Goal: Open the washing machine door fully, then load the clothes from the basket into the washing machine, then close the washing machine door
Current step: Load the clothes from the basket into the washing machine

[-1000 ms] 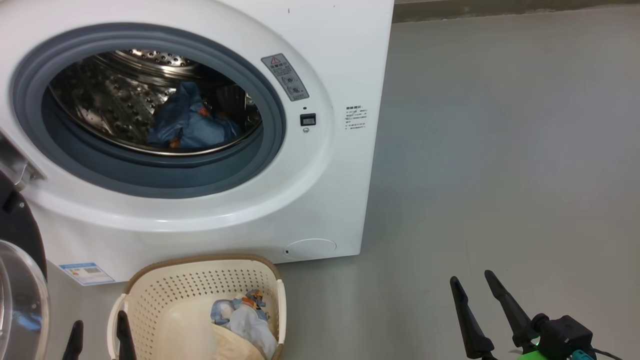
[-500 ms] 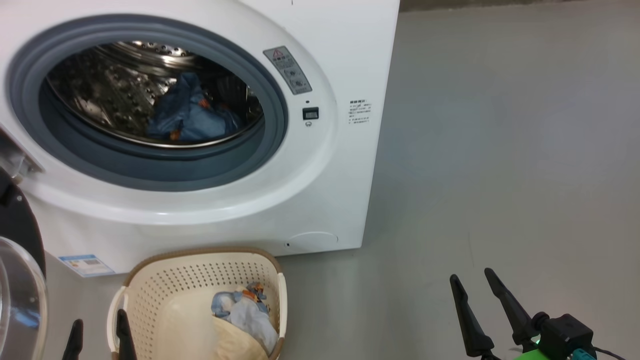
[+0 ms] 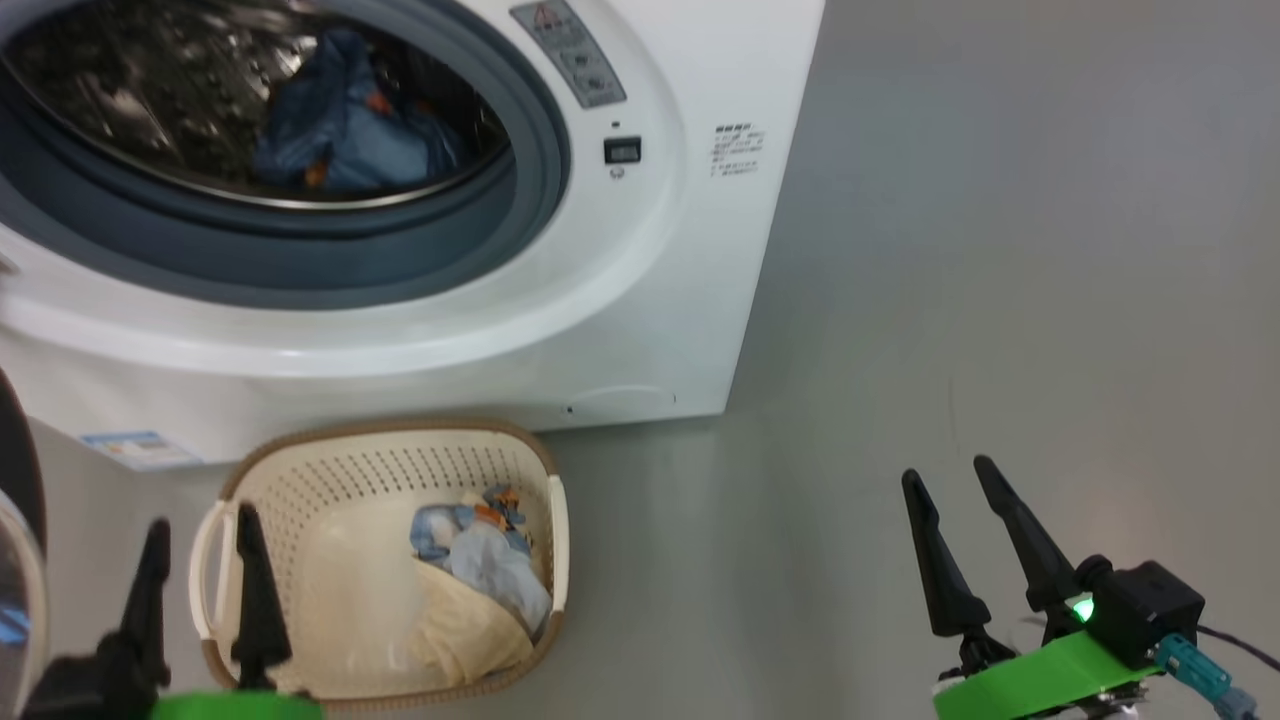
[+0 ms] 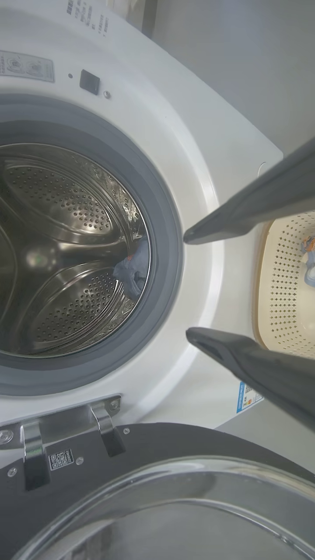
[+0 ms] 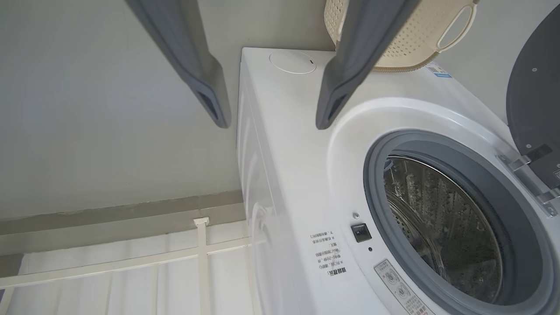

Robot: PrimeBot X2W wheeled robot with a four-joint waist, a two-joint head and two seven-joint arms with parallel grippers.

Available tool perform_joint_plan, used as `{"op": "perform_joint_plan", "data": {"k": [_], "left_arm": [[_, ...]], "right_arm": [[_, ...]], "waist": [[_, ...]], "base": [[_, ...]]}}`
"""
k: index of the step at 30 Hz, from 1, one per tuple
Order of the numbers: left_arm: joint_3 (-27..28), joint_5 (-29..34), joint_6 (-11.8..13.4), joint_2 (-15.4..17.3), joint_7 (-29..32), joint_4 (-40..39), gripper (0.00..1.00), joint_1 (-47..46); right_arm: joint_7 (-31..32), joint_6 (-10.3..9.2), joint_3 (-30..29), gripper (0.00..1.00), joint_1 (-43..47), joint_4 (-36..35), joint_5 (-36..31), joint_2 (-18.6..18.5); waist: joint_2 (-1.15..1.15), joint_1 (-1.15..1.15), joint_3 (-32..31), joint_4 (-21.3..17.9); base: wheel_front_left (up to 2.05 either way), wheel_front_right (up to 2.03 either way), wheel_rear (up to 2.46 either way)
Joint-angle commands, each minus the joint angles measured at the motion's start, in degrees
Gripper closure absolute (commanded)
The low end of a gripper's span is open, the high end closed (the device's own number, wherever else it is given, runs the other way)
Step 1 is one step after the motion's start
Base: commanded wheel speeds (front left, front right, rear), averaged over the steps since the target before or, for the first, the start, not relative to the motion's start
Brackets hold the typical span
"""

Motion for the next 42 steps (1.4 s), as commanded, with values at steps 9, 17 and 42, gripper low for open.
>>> {"op": "perform_joint_plan", "data": {"k": [9,17,42], "left_arm": [[1.24,1.68,-3.08,1.97,-0.36,6.25,0.00,-13.73],[-2.05,2.51,-6.68,4.14,-0.21,22.50,0.00,-26.75],[-15.01,-7.36,-10.37,5.77,7.88,63.11,0.00,-48.14]], "right_arm": [[-0.28,0.08,2.16,0.00,-5.29,-2.89,-0.05,-0.54],[-0.28,0.08,2.92,0.00,-8.89,-4.53,-1.51,-1.48],[-0.28,0.08,1.62,0.00,-14.24,-7.41,-1.83,-0.69]], "waist": [[0.00,0.00,10.58,-0.24],[0.00,0.00,19.19,-1.07],[0.00,0.00,34.72,-2.71]], "base": [[0.00,0.00,0.00],[0.00,0.00,0.00],[0.00,0.00,0.00]]}}
